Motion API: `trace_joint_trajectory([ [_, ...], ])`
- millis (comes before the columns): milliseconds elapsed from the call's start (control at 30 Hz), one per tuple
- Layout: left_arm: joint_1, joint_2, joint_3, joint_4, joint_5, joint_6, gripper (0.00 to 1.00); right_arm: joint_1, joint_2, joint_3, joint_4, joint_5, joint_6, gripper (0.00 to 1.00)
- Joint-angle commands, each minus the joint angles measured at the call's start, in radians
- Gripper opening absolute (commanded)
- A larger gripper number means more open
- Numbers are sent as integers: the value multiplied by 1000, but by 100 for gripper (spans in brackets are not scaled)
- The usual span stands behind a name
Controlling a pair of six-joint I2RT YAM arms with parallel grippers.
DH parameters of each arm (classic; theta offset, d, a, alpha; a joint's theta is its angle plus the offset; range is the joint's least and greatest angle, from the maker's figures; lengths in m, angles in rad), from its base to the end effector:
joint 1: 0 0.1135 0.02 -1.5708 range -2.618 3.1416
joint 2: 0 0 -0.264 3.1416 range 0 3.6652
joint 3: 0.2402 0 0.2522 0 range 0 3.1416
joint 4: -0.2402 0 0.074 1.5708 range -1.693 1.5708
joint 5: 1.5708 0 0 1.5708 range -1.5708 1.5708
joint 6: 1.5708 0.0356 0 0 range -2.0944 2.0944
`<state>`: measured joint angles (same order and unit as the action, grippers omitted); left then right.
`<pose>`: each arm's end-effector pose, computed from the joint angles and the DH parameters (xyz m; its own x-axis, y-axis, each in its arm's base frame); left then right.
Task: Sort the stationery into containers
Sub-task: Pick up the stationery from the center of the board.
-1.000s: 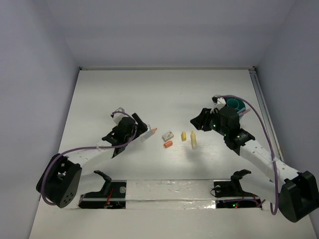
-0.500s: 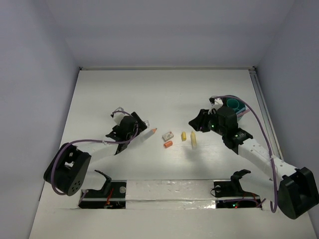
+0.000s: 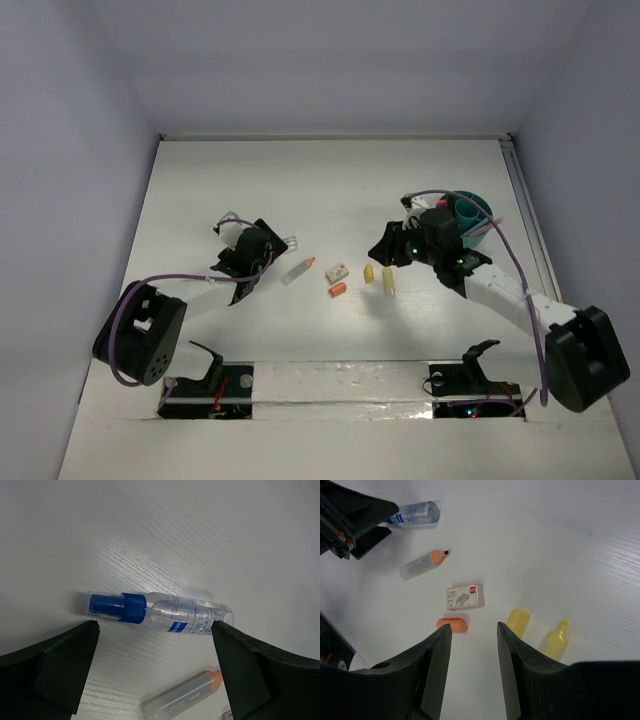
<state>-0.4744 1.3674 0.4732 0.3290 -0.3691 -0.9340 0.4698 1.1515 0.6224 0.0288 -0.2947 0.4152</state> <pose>0.2348 -0.1061 0.1612 -0.4079 -0.6335 -0.6575 -0.2909 0.7728 -0.5641 0.2174 0.1220 0.2309 -0.6578 0.0989 -0.7467 -0.4318 0.7628 0.4814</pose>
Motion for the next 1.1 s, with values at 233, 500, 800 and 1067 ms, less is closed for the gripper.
trace_joint_trajectory([
  [233, 5, -148, -33, -14, 18, 0, 99, 132, 457, 402, -17, -173, -237, 56],
  [500, 62, -326, -80, -57, -13, 26, 99, 159, 753, 736, -168, -290, -513, 69],
  [800, 111, -632, -104, -188, -10, 57, 98, 283, 991, 1127, -426, -158, -685, 82],
  [1067, 120, -888, -21, -384, -42, 103, 98, 394, 1203, 1465, -650, -86, -834, 84],
])
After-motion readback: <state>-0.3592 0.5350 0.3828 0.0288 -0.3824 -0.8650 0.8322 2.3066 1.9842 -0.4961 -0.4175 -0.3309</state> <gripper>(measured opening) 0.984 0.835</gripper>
